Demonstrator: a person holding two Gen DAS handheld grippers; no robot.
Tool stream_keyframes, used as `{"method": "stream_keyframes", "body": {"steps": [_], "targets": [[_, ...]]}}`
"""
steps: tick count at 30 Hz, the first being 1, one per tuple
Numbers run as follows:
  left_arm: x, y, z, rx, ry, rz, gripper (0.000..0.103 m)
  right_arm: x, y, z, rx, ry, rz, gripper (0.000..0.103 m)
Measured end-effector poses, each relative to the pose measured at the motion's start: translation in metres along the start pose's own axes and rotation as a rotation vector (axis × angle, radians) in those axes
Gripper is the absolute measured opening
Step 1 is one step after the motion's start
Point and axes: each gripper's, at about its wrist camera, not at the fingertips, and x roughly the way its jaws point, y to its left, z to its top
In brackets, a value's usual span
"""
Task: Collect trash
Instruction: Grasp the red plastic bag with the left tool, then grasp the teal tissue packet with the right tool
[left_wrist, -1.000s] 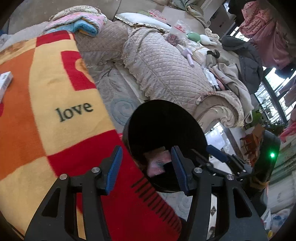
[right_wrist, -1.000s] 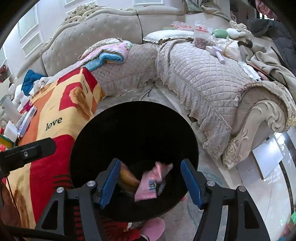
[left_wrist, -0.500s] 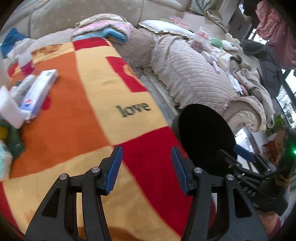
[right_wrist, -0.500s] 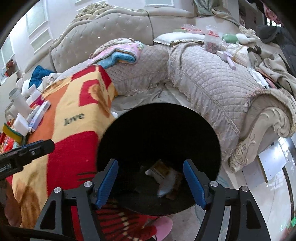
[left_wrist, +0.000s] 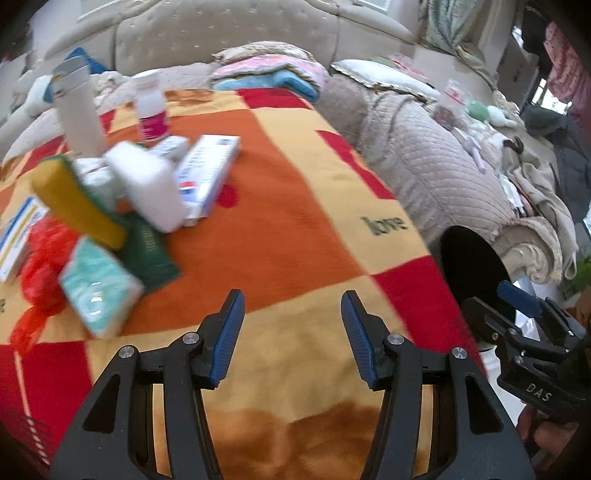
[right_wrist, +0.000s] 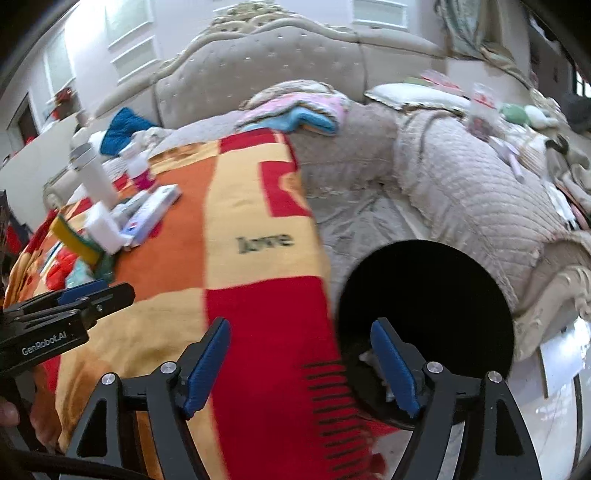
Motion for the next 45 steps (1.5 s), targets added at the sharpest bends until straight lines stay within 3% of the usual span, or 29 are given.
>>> {"method": "stream_keyframes", "body": {"steps": [16,22,26,32,33,35,36,45], "targets": [[-0.047,0.147,-0.011,-0.181,-0.022,0.177,0.053,0.033,0.119,0.007,-0.156,0.056,0.182,0.078],[-0.037,0.2,-0.002,-0.247,0.006,0.218,0.053,0.046,0.158,0.007,-0.194,0.081,0.248,0.081],[-0.024,0.218,0.005,-0.296,-0.001,0.164,0.064,0.052,0.179,0.008,-0.237,0.084,0.287,0.081],[-0.006,0.223,0.015,-0.309,0.018,0.089,0.065,0.065,0.203,0.017,-0.293,0.092,0.316,0.081],[-0.004,0.224,0.016,-0.306,0.019,0.074,0.063,0.067,0.208,0.018,-0.301,0.092,0.322,0.081],[-0.002,0.226,0.016,-0.296,0.019,0.042,0.043,0.07,0.214,0.021,-0.317,0.089,0.329,0.081],[-0.003,0.228,0.016,-0.299,0.022,0.017,0.039,0.071,0.219,0.023,-0.328,0.084,0.336,0.081],[-0.044,0.249,0.003,-0.308,-0.023,0.034,0.035,0.093,0.255,0.031,-0.403,0.076,0.342,0.081]]}}
